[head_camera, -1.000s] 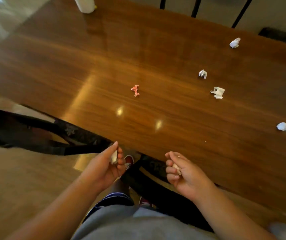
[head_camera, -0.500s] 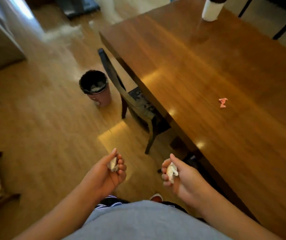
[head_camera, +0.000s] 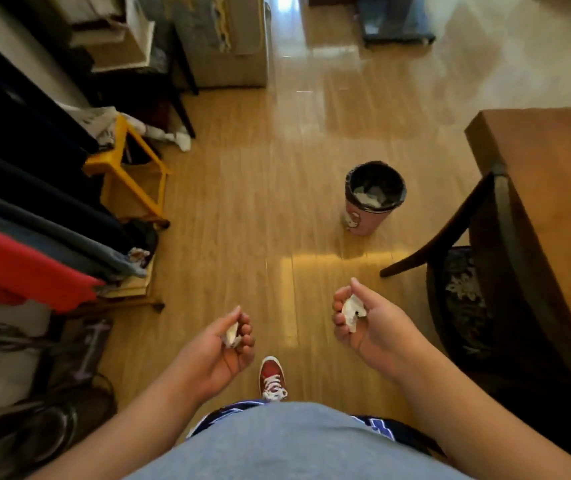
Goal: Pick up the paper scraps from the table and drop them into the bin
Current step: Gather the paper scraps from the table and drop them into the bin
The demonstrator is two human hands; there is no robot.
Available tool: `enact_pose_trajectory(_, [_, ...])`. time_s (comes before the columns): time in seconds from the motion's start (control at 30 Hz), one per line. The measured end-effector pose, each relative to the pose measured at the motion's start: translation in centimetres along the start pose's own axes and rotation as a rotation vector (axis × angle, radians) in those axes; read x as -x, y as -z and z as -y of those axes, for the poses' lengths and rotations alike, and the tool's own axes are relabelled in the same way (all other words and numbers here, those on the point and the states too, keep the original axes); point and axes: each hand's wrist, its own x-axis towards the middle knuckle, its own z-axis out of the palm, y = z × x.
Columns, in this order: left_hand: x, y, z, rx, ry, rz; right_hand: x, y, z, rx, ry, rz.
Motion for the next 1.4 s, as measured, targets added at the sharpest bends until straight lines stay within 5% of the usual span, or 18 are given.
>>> enact_pose_trajectory(0.33, [-5.4,0.7,-10.1,0.067,-0.114,-0.044,-9.2,-3.7,5.1,-0.018,-0.059,-0.072])
enact_pose_trajectory(0.8, [-19.4,-13.7,-26.4,0.111,-0.067,-0.047,-23.2,-2.1,22.1,-0.102,-0.135,-0.205])
enact_pose_trajectory(1.4, [-35.2,-21.3,-48.9,0.042,-0.010,-0.118,-43.8,-20.5,45.0,-0.018,-0.042,-0.078])
